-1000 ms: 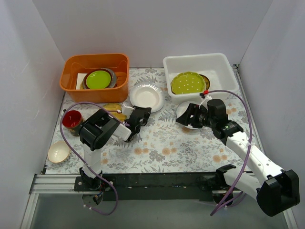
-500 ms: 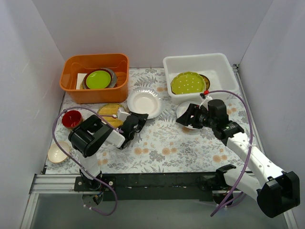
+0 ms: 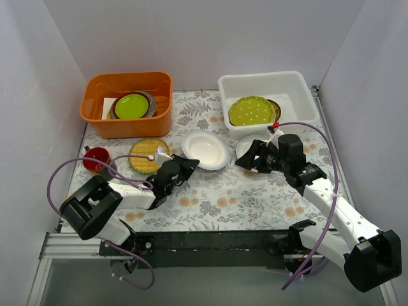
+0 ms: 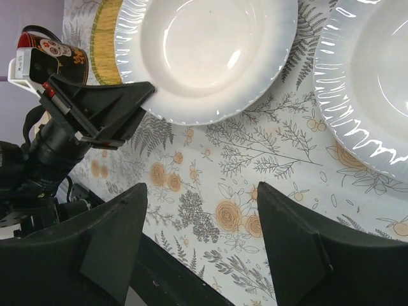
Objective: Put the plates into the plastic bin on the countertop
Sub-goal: Pick up the plate at the center of the board, then place the plate in the plastic bin.
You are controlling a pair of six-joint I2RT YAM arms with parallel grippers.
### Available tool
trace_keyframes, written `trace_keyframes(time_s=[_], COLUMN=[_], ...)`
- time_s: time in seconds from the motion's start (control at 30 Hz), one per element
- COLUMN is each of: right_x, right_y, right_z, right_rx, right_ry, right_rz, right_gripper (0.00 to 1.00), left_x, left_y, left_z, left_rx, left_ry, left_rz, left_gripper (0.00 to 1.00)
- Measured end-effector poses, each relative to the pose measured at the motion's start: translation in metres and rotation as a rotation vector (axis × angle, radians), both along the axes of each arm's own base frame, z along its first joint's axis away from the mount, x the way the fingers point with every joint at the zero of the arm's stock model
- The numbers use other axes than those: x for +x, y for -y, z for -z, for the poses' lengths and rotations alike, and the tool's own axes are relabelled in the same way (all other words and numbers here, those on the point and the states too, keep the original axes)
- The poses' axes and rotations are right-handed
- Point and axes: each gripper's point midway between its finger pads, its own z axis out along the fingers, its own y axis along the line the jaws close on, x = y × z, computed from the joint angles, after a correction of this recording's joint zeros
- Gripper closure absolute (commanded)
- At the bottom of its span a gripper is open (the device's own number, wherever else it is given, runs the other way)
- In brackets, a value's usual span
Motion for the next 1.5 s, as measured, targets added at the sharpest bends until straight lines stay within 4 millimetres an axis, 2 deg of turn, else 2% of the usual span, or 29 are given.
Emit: trace_keyframes(time_s=[0.2, 0.4, 0.53, 0.7, 0.97, 1.5], right_x=[-0.003, -0.009, -0.012, -0.018, -0.023, -0.02], right_y=[-0.002, -0.002, -0.004, -0.015, -0.023, -0.029], right_z=[0.0, 0.01, 0.014, 0.01, 0.003, -0.002], right_rx=[0.011, 0.017, 0.031, 0.103, 0.216, 0.326], right_ry=[-0.006, -0.041, -0.054, -0.036, -0.018, -0.044], right_rz=[-0.015, -0.025, -0.034, -0.101, -0.134, -0.11], right_gripper=[0.19, 0.17, 0.13, 0.06, 0.06, 0.17], left_x=[-0.018, -0.032, -0.042, -0.055, -0.073, -0.108], left_y=[-0.003, -0.01, -0.015, -0.016, -0.013, -0.004], left_z=[-0.015, -0.039, -0.057, -0.073, -0.084, -0.091], left_rx=[0.004, -0.027, -0.054, -0.081, -0.106, -0.157], left_ry=[-0.012, 0.016, 0.039, 0.052, 0.052, 0.069], left_rz=[0.051, 0.077, 0.095, 0.138, 0.21, 0.354], left_gripper=[1.0, 1.0, 1.0, 1.0, 1.0, 1.0])
